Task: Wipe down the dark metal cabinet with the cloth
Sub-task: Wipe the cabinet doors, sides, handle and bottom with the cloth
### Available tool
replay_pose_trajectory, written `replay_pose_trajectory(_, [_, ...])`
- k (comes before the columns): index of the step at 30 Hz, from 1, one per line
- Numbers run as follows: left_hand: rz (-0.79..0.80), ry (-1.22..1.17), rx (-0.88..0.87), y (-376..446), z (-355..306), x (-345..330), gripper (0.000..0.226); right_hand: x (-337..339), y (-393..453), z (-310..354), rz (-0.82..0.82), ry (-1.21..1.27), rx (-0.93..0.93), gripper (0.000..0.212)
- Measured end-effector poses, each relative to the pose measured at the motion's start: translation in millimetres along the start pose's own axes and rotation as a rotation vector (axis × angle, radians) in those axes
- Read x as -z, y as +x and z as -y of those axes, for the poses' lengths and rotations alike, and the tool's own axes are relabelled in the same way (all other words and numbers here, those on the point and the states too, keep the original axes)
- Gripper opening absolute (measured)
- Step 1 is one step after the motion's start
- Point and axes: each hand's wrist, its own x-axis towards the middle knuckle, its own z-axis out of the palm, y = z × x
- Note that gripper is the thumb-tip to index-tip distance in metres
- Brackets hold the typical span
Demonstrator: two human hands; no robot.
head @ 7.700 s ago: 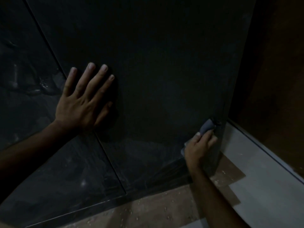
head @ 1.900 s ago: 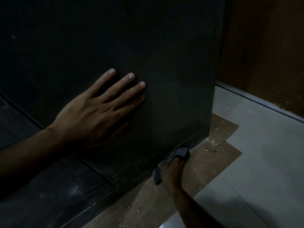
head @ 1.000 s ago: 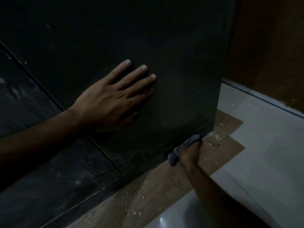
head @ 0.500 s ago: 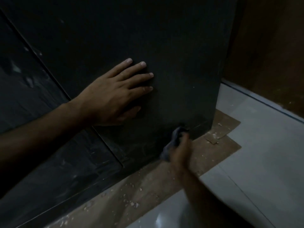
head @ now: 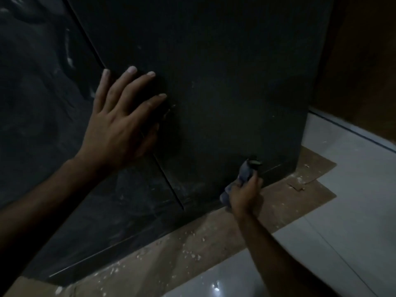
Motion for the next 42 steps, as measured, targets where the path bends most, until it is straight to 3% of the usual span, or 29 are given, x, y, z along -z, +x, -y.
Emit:
replay_pose_trajectory(1, [0.006, 0.013, 0.009, -5, 5, 3, 0.053, -3, -4, 3, -0.056, -0.047, 0.006, 0.047])
replay_pose_trajectory(3, [0.021, 0.035, 0.027, -11, 10, 6, 0.055, -20, -40, 6, -0.027, -0.132, 0.195, 0.046])
replay_pose_trajectory(6, [0.014, 0.067, 0.035, -11, 7, 2, 0.056, -53, -101, -9, 0.261, -0.312, 0.424, 0.053])
replay_pose_trajectory(9, [-0.005, 0.083, 0.039, -9, 8, -4, 0.058, -48, -94, -22, 0.465, -0.332, 0.449, 0.056])
replay_pose_trajectory(11, [0.003, 0.099, 0.012, -12, 15, -2, 0.060, -28, -56, -21, 0.360, -0.219, 0.351, 0.051])
replay_pose_trajectory(14, [0.035, 0.102, -0.044, -17, 24, 0, 0.063, -8, -15, -7, -0.017, -0.048, 0.145, 0.040])
replay_pose_trajectory(16, [0.042, 0.116, -0.059, -22, 26, -2, 0.064, -18, -35, 0, -0.061, -0.114, 0.271, 0.040])
replay_pose_trajectory(18, [0.033, 0.153, -0.064, -25, 26, -4, 0.066, -40, -77, -6, 0.111, -0.280, 0.527, 0.047])
replay_pose_trajectory(21, [0.007, 0.165, -0.073, -27, 26, -9, 0.067, -61, -107, -33, 0.478, -0.366, 0.693, 0.053])
replay_pose_trajectory(24, [0.010, 0.172, -0.075, -27, 32, -12, 0.067, -41, -66, -51, 0.419, -0.242, 0.556, 0.040])
replay_pose_trajectory(28, [0.023, 0.185, -0.101, -29, 33, -11, 0.068, -25, -5, -65, 0.052, -0.259, 0.118, 0.044])
replay_pose_trajectory(30, [0.029, 0.202, -0.093, -27, 32, -12, 0.069, -39, -23, -64, -0.030, -0.374, 0.146, 0.048])
replay_pose_trajectory(33, [0.024, 0.208, -0.084, -27, 30, -13, 0.070, -77, -88, -75, 0.220, -0.356, 0.325, 0.053])
replay_pose_trajectory(35, [0.022, 0.206, -0.096, -26, 31, -14, 0.070, -93, -114, -85, 0.404, -0.318, 0.321, 0.058])
replay_pose_trajectory(36, [0.025, 0.209, -0.096, -26, 33, -14, 0.070, -92, -108, -86, 0.422, -0.268, 0.293, 0.056])
replay_pose_trajectory(38, [0.029, 0.211, -0.098, -28, 34, -14, 0.070, -77, -76, -86, 0.320, -0.184, 0.193, 0.048])
replay_pose_trajectory(42, [0.028, 0.221, -0.124, -26, 34, -14, 0.071, -49, 0, -75, -0.042, -0.103, -0.043, 0.044])
